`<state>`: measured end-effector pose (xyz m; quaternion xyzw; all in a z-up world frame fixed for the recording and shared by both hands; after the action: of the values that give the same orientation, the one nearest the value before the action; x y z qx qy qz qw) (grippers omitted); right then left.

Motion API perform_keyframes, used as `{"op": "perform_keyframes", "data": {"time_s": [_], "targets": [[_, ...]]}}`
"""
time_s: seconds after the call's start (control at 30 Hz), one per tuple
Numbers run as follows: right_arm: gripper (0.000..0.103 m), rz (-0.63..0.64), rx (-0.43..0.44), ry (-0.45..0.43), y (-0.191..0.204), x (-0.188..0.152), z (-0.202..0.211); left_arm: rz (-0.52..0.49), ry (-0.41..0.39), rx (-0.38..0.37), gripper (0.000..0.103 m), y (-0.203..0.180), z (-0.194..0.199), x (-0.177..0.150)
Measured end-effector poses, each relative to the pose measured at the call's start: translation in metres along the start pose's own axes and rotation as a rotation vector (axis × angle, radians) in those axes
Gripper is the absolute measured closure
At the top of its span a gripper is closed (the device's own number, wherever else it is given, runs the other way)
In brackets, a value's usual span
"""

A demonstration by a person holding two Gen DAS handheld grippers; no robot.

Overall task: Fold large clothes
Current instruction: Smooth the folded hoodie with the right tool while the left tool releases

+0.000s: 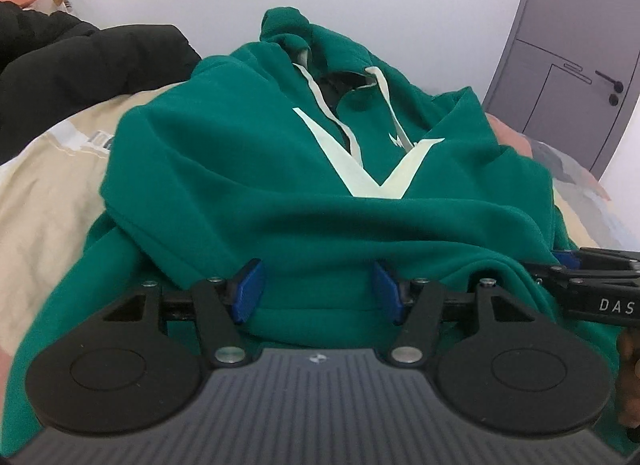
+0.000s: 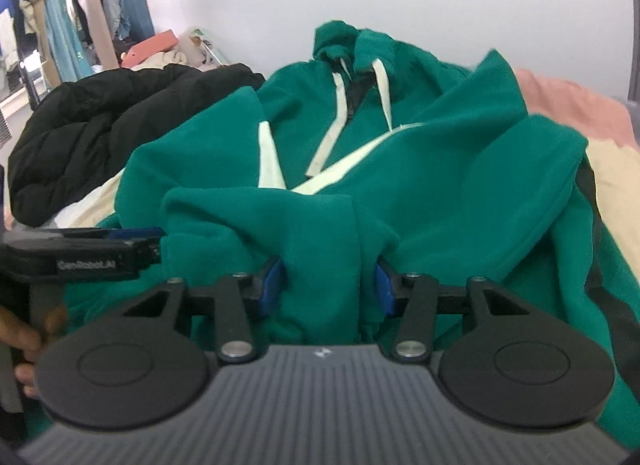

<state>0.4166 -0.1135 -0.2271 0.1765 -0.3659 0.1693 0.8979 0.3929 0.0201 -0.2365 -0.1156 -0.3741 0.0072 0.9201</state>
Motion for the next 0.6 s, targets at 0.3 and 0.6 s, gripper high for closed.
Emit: {"op": "perform_keyframes", "data": {"time_s": [0.3, 0.6], "targets": [[0.050, -0.056, 0.053, 0.005, -0.012, -0.005, -0.004, -0.016, 0.013, 0.021, 0.038, -0.002, 0.002, 0.003], [0.026, -0.100, 0.064, -0.091, -0.009, 0.007, 0.037, 0.065, -0.077, -0.022, 0.035, -0.002, 0.057, 0.037]]}}
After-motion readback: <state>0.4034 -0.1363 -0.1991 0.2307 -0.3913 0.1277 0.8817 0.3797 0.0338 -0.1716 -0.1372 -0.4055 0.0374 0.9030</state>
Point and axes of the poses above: each gripper's, at about its wrist camera, not at the fingertips, and z roughly against the way its jaws point, y to its left, x to its top, the point moved 6 cm from there along -z, roughly the way its jaws point, and after that the axes turned 8 degrees about y, right-handed, at the moved point
